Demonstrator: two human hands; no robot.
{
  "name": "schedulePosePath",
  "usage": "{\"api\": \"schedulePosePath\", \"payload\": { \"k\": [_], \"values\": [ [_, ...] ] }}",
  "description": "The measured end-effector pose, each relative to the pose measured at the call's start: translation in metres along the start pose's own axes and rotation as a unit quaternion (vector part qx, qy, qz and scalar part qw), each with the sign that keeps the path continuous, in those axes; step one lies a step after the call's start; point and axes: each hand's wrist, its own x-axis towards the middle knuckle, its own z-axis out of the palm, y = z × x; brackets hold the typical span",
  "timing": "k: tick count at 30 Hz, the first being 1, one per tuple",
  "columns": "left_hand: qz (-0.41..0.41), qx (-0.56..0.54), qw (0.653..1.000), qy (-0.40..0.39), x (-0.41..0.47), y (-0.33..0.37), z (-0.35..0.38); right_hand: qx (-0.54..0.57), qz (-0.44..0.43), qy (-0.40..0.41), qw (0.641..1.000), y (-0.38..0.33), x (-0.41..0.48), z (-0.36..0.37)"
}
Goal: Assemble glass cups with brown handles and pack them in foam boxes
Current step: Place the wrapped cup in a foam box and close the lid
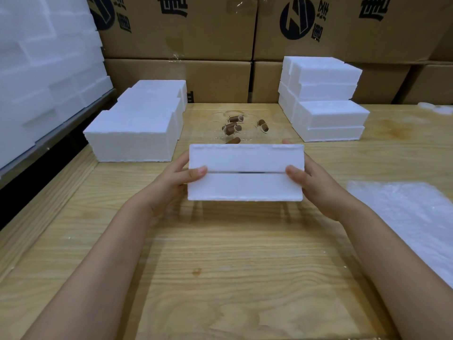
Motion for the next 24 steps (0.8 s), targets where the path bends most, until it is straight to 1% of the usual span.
{"api": "schedulePosePath", "payload": {
  "k": [3,7,10,12,16,20,24],
  "values": [
    [-0.001,0.0,1.0,0.013,0.002,0.002,0.003,0.021,0.004,-0.003,1.0,0.002,0.001,0.003],
    [0.011,-0.005,1.0,0.013,0.0,0.001,0.003,0.026,-0.014,0.002,1.0,0.001,0.0,0.004],
    [0.018,0.018,1.0,0.014,-0.005,-0.003,-0.002,-0.024,-0.057,0.025,0.998,0.004,-0.004,0.005],
    [0.028,0.048,0.998,0.019,-0.009,-0.006,-0.006,-0.07,-0.08,0.027,0.994,0.008,-0.007,0.008],
    [0.04,0.082,0.996,0.022,-0.014,-0.008,-0.011,-0.153,-0.097,0.033,0.983,0.016,-0.004,0.018],
    [0.052,0.065,0.995,0.053,-0.019,-0.008,-0.019,-0.176,-0.11,0.058,0.976,0.015,0.003,0.031],
    [0.088,0.007,0.99,0.114,-0.021,0.006,-0.032,-0.147,-0.134,0.07,0.978,-0.004,0.022,0.049]
  ]
}}
